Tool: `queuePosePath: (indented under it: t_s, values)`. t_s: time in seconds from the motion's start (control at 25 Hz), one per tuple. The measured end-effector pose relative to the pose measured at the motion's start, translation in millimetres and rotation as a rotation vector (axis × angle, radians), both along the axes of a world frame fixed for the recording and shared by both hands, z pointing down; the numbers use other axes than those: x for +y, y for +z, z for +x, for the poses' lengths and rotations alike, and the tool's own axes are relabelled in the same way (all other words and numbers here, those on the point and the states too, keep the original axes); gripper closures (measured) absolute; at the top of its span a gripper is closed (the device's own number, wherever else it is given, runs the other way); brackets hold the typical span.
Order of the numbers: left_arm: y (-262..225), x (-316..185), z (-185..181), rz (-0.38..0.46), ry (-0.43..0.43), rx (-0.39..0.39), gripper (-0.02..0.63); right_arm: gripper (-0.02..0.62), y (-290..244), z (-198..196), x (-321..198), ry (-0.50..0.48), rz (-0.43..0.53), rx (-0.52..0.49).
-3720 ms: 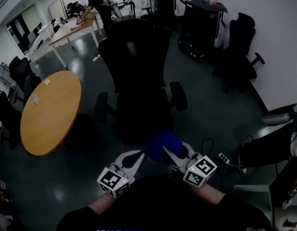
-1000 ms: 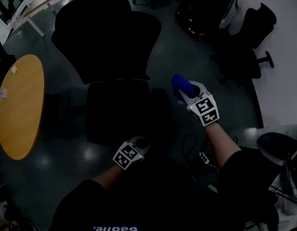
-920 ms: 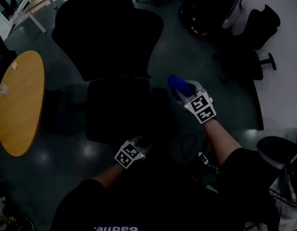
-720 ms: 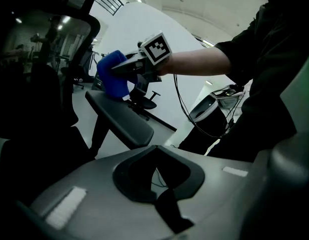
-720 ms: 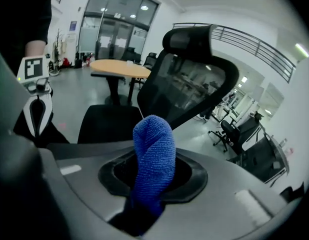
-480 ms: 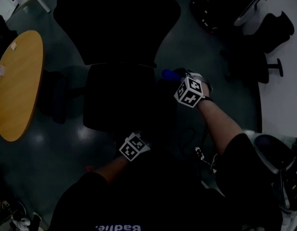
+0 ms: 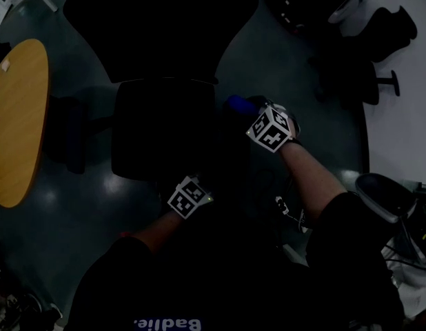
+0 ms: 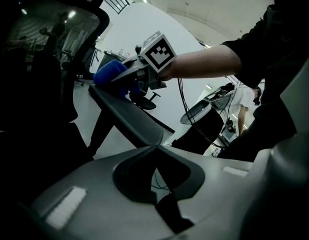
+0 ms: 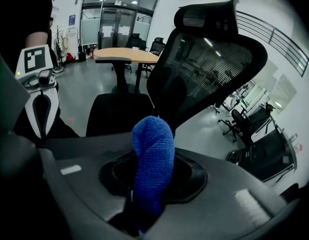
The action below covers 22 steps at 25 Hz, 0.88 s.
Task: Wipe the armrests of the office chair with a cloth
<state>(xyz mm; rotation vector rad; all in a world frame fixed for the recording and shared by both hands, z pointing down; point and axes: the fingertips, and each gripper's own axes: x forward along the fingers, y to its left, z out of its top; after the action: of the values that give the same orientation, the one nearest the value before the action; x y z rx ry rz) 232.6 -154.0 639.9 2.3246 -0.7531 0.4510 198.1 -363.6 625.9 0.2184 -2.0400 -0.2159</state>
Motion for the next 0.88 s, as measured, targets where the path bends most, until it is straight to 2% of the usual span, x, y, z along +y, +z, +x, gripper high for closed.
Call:
queuePosePath:
  t_s: [0.24,0.88]
  values:
    - [4.1,1.9,-0.8,0.011,0.025,0.01,0.588,0.482,2.9,20.8,33.1,0.085,-0.056,-0.051]
    - [8.3,11.2,-2.8,0.046,0.071,-0.013,0.588,0.482,0.3,57.4,178.1,0.244,-0.195,-0.155]
